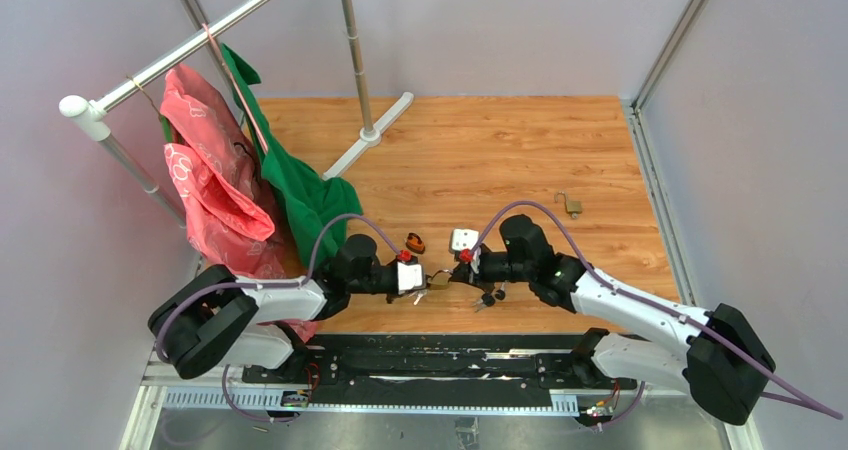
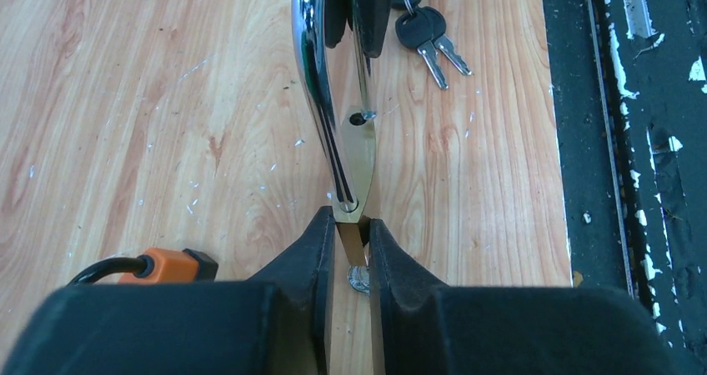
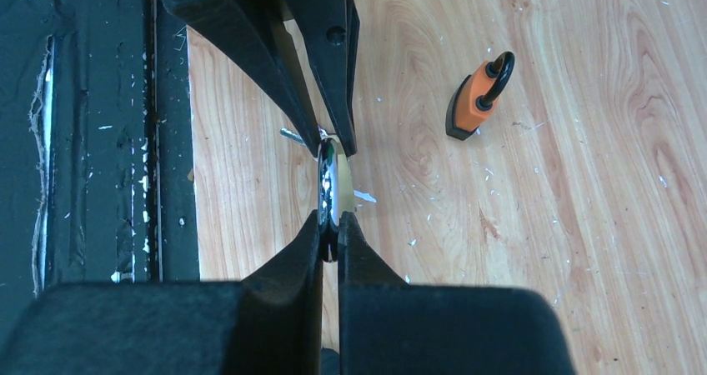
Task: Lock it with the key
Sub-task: Lock the lock.
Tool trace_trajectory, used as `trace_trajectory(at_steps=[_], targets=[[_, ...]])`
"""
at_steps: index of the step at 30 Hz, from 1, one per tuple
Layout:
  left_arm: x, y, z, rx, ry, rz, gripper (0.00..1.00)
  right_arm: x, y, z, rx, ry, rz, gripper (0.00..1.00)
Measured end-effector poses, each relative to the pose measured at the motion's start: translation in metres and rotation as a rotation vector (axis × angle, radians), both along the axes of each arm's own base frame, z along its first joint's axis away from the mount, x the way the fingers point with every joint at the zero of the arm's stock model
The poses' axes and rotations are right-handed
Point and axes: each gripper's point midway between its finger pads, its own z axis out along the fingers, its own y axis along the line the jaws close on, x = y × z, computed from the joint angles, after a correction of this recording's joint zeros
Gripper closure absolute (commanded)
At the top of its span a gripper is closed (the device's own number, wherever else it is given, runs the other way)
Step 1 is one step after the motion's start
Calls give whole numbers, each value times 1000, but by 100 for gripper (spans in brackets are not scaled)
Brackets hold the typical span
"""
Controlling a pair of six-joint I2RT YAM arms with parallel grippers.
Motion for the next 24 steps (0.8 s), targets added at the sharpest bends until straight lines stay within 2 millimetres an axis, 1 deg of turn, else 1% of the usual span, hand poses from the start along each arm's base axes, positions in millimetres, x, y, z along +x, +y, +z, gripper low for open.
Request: trace_trajectory(at_steps=[3, 4, 14, 24], targets=[[0, -3, -1, -10, 6, -7, 99, -1, 0, 1, -27, -13, 5, 100], [0, -4, -1, -13, 10, -8, 100, -1, 0, 2, -36, -20, 7, 100], [2, -12, -2, -41, 42, -22, 100, 0, -4, 2, -76, -80, 32, 100], [3, -12, -3, -54, 92, -2, 100, 4, 3, 5, -61, -91, 55, 100]])
